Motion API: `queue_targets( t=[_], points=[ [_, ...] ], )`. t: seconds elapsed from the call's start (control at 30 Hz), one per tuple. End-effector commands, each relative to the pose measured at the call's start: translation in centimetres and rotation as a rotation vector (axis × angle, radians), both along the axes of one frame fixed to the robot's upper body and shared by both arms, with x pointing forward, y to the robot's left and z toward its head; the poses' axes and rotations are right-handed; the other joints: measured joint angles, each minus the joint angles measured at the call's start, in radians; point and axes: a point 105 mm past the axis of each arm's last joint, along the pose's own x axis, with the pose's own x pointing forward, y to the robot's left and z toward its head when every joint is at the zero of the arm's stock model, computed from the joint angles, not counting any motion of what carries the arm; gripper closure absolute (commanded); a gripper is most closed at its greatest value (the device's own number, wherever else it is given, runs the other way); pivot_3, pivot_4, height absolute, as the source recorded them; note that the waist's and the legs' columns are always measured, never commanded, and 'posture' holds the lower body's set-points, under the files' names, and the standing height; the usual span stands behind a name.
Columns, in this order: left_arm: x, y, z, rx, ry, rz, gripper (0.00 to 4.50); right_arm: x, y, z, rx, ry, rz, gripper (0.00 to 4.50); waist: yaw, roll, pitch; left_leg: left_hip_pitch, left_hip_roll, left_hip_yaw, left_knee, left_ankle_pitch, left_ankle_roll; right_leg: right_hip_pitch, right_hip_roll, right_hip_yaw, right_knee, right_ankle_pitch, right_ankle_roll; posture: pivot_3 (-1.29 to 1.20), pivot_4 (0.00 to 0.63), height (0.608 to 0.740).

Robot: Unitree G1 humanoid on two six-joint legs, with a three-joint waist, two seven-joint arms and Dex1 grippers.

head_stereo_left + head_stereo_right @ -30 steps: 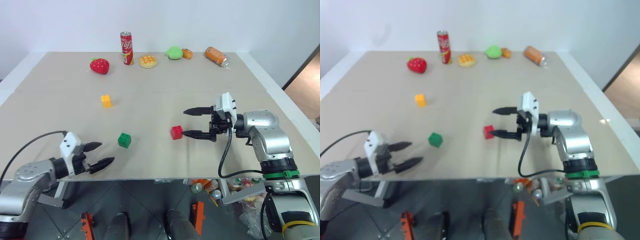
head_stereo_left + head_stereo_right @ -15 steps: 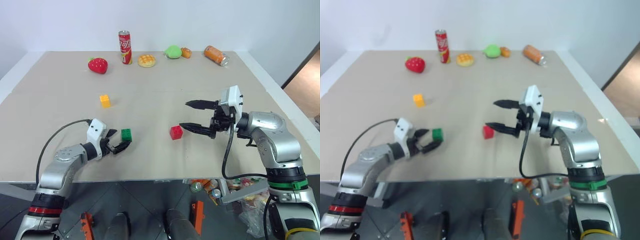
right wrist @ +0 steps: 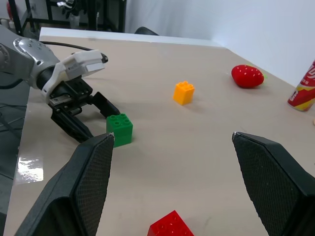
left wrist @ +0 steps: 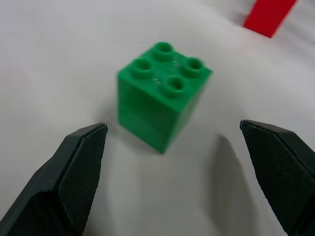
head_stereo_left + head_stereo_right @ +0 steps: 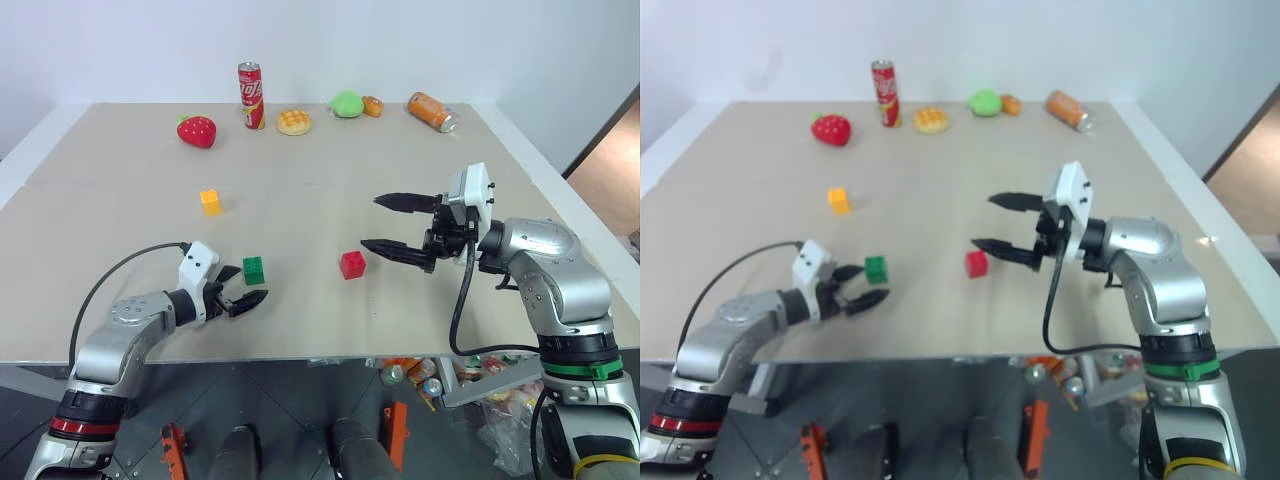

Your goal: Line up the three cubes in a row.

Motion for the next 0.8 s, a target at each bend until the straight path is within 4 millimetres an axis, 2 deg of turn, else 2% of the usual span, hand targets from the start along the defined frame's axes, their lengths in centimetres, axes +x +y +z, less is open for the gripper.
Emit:
queue_targets(
  t=[0.03,0.23,0.43,0.53,0.8],
  points=[
    [0.5,-0.7,0.5,-0.008,-0.014,0.027,0.0,-0.3,0.0,1.2,0.0,-0.052,0.011,0.51,0.0,0.0,0.0,0.0,0.0,0.0,0.0,0.0,0.0,0.0,0.0,0.0,0.0,0.0,0.0,0.0,0.15,0.74],
    [0.2,-2.5,0.7,-0.061,0.038,0.037,0.0,-0.4,-0.1,1.2,-0.005,-0.054,0.012,0.51,0.002,0.0,0.0,0.0,-0.001,-0.001,0.001,0.0,0.0,0.001,0.0,0.0,0.0,0.0,0.001,0.0,0.15,0.74],
    [0.8,-1.8,0.0,-0.018,0.06,0.117,0.0,-0.3,-0.1,1.0,-0.003,-0.053,0.009,0.51,0.002,0.0,0.0,0.0,-0.001,-0.001,0.001,0.0,0.0,0.001,0.0,0.0,0.0,0.0,0.001,0.0,0.15,0.74],
    [1.5,-1.0,-0.4,0.006,0.097,0.212,0.0,-0.2,0.0,0.9,-0.002,-0.054,0.01,0.51,0.002,0.0,0.0,0.002,-0.002,-0.001,0.001,0.0,0.0,0.003,0.0,0.0,0.0,0.0,0.001,0.0,0.15,0.74],
    [0.5,-2.1,-0.5,0.019,0.199,0.238,0.0,-0.1,0.0,0.6,-0.011,-0.053,0.009,0.51,-0.005,0.0,0.0,0.007,-0.002,-0.001,0.002,0.001,0.0,0.007,-0.001,0.0,0.0,0.002,0.0,0.0,0.15,0.74]
  ],
)
